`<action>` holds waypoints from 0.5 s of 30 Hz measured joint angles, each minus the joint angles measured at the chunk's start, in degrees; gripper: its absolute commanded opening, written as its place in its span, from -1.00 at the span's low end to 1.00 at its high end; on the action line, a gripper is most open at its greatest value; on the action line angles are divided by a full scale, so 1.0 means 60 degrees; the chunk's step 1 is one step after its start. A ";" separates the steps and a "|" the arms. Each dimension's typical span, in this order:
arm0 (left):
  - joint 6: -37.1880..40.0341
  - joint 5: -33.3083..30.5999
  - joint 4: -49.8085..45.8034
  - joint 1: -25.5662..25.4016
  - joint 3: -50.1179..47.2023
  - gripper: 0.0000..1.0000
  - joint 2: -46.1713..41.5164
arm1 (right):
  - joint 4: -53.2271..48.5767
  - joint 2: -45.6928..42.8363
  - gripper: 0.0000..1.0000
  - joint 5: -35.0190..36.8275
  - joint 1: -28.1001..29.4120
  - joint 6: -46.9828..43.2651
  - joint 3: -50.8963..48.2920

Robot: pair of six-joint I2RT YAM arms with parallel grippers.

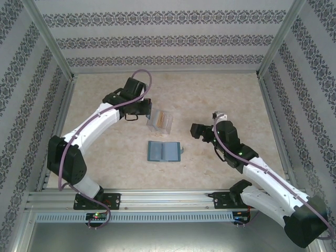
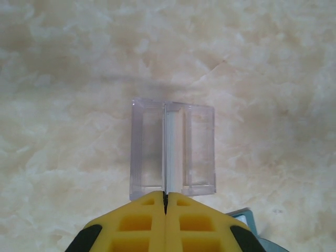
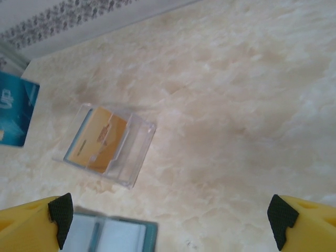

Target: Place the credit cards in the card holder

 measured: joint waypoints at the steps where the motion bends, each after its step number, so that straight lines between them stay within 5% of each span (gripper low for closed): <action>1: -0.0004 0.0127 0.0007 0.0000 -0.0087 -1.00 -0.0171 | 0.0120 0.0153 0.91 -0.0357 0.0000 -0.0015 0.0004; 15: -0.0980 0.4546 0.3610 0.0007 -0.3082 -1.00 -0.2102 | 0.3118 0.1526 0.66 -0.4747 -0.0310 0.0969 0.0237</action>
